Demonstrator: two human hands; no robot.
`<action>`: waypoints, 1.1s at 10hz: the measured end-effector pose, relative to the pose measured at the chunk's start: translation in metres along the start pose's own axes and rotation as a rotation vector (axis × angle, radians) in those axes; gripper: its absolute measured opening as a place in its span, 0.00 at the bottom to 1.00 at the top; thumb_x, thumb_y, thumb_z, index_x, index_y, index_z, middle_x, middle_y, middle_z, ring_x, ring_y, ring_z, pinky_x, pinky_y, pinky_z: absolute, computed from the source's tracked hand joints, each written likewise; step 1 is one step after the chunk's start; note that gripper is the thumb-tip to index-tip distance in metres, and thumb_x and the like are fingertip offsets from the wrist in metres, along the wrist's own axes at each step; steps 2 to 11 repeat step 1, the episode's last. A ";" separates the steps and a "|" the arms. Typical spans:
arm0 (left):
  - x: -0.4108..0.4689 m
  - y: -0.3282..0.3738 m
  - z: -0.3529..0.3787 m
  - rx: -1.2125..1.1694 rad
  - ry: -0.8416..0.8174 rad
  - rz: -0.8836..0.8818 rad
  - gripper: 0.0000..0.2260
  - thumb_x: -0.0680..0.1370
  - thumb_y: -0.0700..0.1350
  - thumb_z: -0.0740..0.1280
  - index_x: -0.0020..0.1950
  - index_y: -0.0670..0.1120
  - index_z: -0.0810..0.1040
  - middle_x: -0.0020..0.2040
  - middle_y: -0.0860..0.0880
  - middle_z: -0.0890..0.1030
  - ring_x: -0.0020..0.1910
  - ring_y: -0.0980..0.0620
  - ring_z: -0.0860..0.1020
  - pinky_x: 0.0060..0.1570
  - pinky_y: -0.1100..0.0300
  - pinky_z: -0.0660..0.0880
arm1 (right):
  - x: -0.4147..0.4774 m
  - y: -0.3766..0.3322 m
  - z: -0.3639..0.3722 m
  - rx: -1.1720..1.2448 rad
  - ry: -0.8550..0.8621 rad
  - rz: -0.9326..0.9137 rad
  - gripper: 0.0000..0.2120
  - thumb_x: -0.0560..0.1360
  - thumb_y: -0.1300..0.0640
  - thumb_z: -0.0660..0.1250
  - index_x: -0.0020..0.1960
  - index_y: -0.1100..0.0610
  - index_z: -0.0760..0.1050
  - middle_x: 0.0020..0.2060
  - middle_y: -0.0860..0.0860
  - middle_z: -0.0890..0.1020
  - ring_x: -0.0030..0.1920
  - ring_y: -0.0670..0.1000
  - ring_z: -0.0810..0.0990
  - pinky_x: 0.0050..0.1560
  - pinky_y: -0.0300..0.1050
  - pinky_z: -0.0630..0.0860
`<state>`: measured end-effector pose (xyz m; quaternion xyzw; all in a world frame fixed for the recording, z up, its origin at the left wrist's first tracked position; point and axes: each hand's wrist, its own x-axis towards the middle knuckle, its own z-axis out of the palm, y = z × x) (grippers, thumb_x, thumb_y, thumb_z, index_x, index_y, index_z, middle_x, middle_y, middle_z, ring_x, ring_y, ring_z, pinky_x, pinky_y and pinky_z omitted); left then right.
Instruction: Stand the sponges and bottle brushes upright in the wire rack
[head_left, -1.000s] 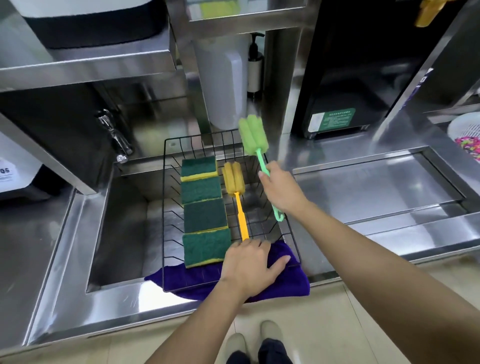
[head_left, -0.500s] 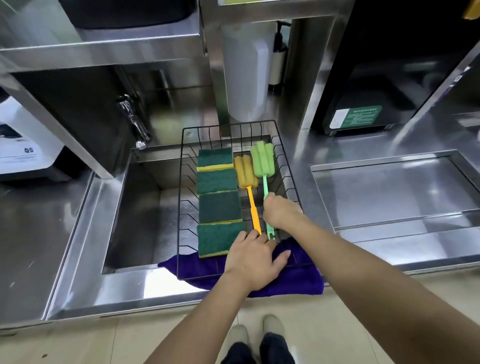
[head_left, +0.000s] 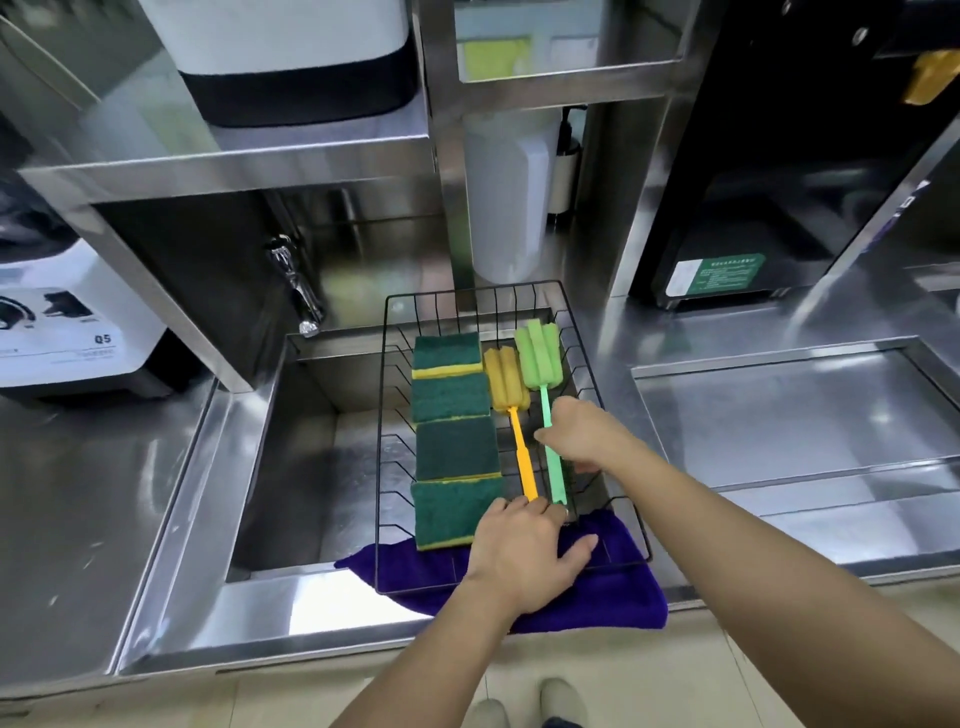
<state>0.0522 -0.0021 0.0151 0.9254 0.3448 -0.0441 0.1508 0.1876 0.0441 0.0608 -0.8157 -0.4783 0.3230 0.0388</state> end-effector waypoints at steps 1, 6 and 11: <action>0.004 -0.007 -0.020 -0.093 0.130 -0.080 0.29 0.75 0.65 0.46 0.60 0.48 0.75 0.55 0.49 0.79 0.54 0.49 0.74 0.54 0.54 0.67 | -0.008 -0.003 -0.034 0.139 0.084 -0.077 0.13 0.77 0.53 0.62 0.50 0.63 0.74 0.39 0.56 0.78 0.34 0.55 0.78 0.37 0.47 0.76; 0.004 -0.007 -0.020 -0.093 0.130 -0.080 0.29 0.75 0.65 0.46 0.60 0.48 0.75 0.55 0.49 0.79 0.54 0.49 0.74 0.54 0.54 0.67 | -0.008 -0.003 -0.034 0.139 0.084 -0.077 0.13 0.77 0.53 0.62 0.50 0.63 0.74 0.39 0.56 0.78 0.34 0.55 0.78 0.37 0.47 0.76; 0.004 -0.007 -0.020 -0.093 0.130 -0.080 0.29 0.75 0.65 0.46 0.60 0.48 0.75 0.55 0.49 0.79 0.54 0.49 0.74 0.54 0.54 0.67 | -0.008 -0.003 -0.034 0.139 0.084 -0.077 0.13 0.77 0.53 0.62 0.50 0.63 0.74 0.39 0.56 0.78 0.34 0.55 0.78 0.37 0.47 0.76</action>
